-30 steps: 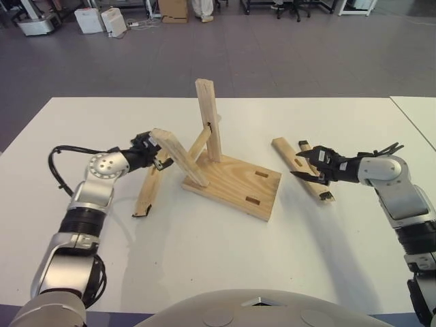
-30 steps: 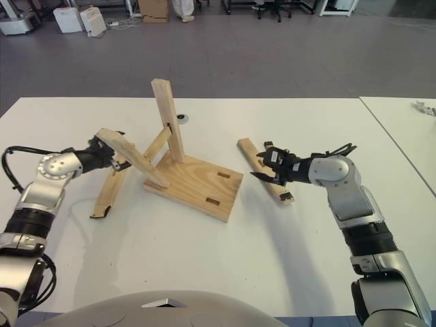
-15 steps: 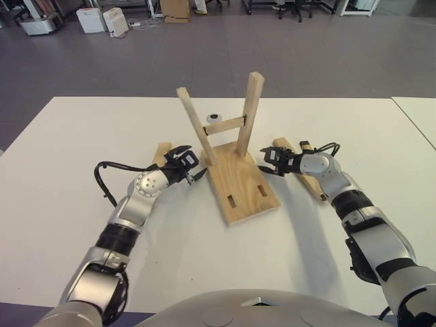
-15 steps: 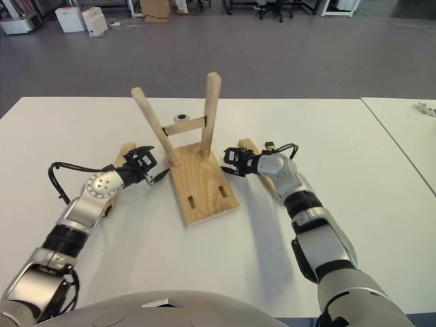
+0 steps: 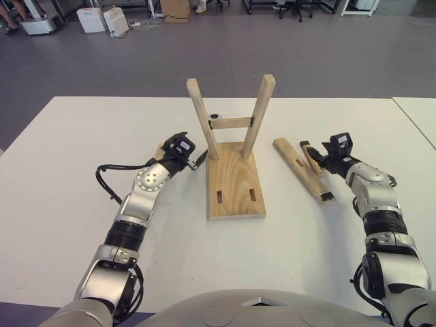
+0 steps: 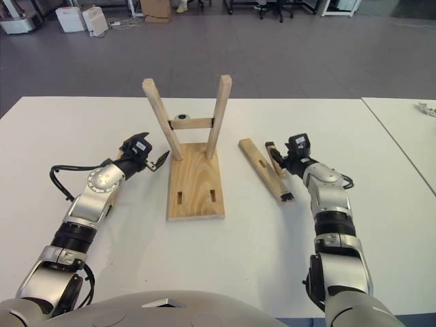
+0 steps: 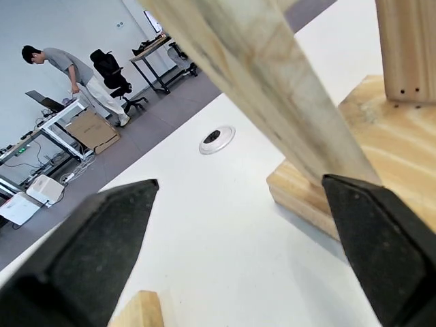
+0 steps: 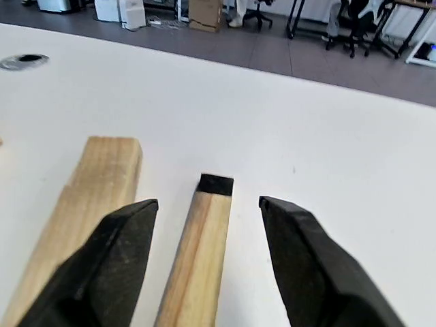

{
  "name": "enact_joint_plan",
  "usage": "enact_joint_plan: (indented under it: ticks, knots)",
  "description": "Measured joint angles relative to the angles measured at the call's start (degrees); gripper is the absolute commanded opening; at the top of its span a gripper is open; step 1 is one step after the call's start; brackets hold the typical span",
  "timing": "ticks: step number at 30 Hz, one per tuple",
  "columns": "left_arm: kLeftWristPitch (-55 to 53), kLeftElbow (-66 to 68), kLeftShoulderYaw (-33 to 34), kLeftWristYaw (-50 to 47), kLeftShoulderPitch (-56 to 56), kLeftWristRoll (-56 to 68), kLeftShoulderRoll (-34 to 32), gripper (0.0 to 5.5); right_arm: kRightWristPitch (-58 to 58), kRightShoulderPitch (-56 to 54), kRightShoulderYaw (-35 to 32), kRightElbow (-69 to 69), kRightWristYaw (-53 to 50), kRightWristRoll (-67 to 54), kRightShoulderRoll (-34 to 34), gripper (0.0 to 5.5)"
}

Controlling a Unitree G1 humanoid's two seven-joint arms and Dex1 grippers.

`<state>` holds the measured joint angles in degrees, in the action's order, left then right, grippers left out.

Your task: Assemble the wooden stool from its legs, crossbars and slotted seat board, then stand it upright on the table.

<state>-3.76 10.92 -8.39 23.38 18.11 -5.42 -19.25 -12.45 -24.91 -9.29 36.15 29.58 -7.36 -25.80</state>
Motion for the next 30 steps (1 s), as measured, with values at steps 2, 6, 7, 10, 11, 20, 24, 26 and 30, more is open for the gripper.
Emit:
enact_joint_plan:
  ticks: [2, 6, 7, 10, 11, 20, 24, 26, 30]
  knots:
    - [-2.01, -3.71, 0.15, 0.32, -1.46, 0.50, 0.06, 4.42, -1.12, 0.00, -0.09, 2.35, -0.28, -0.14, 0.07, 2.80]
    - [-6.89, -9.96, 0.60, 0.41, -4.11, 1.54, 0.18, 4.42, -2.90, -0.04, 0.23, 2.56, -0.01, -1.30, 0.04, 2.46]
    - [-8.33, -11.92, 0.92, 0.43, -4.26, 2.54, 0.20, 4.42, -3.48, -0.03, 0.37, 2.24, -0.12, -1.36, 0.06, 2.28]
    - [-11.77, -16.90, 1.63, 0.66, -5.14, 3.65, 0.38, 4.42, -4.85, 0.71, 0.71, 0.21, -0.44, -1.43, 0.09, 1.78]
    - [-12.87, -18.30, 1.82, 0.81, -5.60, 3.99, 0.38, 4.42, -5.28, 1.18, 0.89, -0.77, -0.48, -1.45, 0.21, 1.57]
    - [-15.98, -20.70, 0.96, 0.58, -5.99, 4.77, 1.30, 4.42, -9.91, 2.06, 1.72, -3.56, -1.75, -1.53, 0.98, 2.22]
    - [-16.41, -21.33, 0.32, 0.39, -6.06, 4.76, 2.08, 4.42, -10.00, 2.13, 1.66, -3.74, -2.69, -1.52, 1.02, 3.10]
    - [-16.52, -21.67, -0.04, 0.38, -6.05, 4.75, 2.15, 4.42, -9.95, 2.13, 1.82, -3.82, -2.78, -1.43, 1.01, 2.85]
    - [-17.23, -22.62, -0.07, 0.33, -6.05, 5.16, 2.64, 4.42, -9.96, 2.17, 2.27, -3.94, -2.34, -1.51, 0.98, 2.04]
